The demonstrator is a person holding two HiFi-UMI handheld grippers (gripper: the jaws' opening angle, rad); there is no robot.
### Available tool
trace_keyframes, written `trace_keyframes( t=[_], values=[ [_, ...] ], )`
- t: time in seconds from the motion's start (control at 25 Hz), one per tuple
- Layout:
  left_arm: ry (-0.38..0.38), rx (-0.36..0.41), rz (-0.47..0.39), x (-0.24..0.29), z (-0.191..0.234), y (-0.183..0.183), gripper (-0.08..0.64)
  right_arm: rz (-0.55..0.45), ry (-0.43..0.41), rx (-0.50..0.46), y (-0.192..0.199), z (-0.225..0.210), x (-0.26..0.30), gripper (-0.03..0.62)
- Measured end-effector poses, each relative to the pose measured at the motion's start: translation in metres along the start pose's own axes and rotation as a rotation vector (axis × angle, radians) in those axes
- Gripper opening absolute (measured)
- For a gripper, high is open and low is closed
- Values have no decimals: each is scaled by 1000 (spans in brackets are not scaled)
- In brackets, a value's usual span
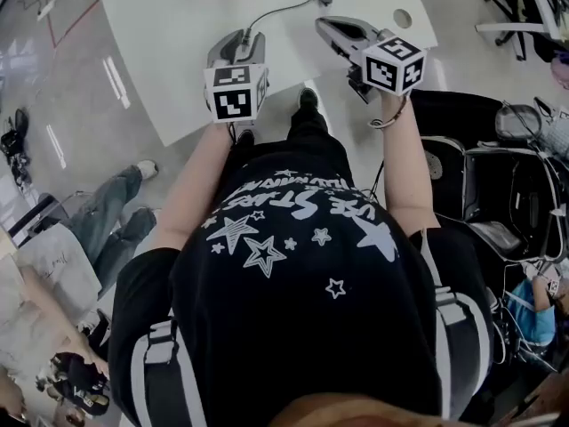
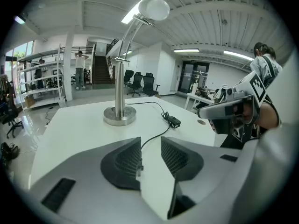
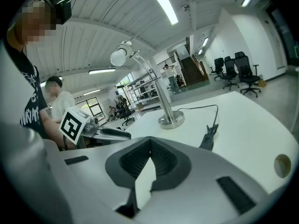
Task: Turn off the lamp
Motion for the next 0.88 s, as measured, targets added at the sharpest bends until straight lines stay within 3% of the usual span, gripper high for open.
trace_keyframes(
  t=[0.52, 0.88],
  values=[
    [137, 49, -8, -81, 60, 59, 142, -70, 76, 41, 19, 130, 44, 3],
    [151, 53, 5, -103, 55, 93, 14, -93, 107, 119, 60, 172, 32, 3]
  ],
)
Point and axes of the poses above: the fingertips, and each gripper's own axes: x forward along the fingers, z to its left, y out of its underside, the point moved 2 cm from there along -x, backward along the fingers, and after that the axes turned 14 degrees about z, right-handed, at the moved point
